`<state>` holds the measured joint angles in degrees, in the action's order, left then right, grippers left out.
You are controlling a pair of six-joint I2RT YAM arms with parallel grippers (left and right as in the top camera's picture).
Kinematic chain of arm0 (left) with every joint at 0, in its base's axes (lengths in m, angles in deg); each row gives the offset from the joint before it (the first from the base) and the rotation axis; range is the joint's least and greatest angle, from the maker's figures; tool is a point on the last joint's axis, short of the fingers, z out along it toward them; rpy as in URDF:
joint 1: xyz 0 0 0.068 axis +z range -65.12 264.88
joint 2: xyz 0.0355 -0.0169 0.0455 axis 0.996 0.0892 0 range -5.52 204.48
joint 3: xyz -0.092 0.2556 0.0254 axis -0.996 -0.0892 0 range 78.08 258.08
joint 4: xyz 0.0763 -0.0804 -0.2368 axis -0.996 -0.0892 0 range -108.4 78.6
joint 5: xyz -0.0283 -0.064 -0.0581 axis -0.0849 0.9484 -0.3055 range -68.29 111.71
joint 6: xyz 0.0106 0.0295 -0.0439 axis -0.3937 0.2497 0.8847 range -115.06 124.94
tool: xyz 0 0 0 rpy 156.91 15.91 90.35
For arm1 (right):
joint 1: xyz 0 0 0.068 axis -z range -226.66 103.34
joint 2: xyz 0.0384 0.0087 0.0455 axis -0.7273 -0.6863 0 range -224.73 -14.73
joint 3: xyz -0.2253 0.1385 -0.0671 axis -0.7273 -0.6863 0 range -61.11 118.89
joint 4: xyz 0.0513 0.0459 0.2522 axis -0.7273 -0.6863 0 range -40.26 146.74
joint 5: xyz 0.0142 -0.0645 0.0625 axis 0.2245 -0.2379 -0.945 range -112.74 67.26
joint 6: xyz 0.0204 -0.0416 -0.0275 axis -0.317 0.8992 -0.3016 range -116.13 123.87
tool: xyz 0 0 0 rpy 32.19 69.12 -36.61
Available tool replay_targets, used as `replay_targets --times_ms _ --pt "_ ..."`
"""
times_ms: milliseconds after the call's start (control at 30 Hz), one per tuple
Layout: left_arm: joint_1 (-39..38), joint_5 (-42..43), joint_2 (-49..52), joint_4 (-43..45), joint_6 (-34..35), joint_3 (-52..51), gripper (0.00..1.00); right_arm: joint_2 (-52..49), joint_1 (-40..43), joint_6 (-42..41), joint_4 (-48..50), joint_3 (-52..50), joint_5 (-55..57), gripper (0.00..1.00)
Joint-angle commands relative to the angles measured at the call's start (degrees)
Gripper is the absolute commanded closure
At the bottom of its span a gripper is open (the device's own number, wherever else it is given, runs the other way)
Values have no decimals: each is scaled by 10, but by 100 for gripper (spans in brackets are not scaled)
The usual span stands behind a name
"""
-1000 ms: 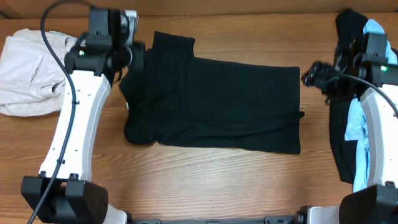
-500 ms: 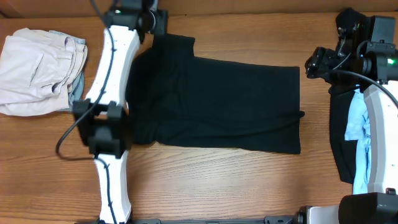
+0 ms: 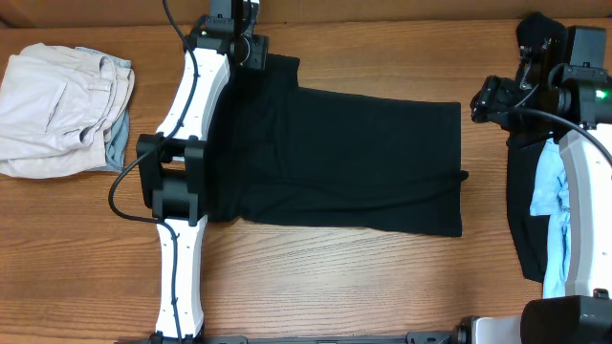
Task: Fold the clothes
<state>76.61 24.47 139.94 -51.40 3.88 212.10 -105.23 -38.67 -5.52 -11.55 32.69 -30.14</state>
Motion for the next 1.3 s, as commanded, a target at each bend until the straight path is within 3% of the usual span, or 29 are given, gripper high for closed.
replay_targets --times_ms 0,600,900,967,1067,1133,1167,1267 --pt "-4 4 43 5 -1 11 36 -1 -2 3 0 3 10 24" --pt "-7 13 88 42 4 11 35 -1 -2 3 0 3 14 24" --pt "-9 18 99 26 15 11 27 -1 -2 2 0 3 14 24" --pt "-9 17 99 15 15 9 37 -1 -2 2 1 3 14 24" --pt "-9 9 99 -1 15 7 76 -1 -2 2 5 3 13 24" --pt "-7 4 99 -9 15 7 91 -1 -2 2 7 3 11 25" --pt "-6 4 99 -14 16 9 96 -1 -2 2 9 3 9 25" --pt "-1 0 95 -36 46 20 96 -1 -4 2 16 3 5 25"
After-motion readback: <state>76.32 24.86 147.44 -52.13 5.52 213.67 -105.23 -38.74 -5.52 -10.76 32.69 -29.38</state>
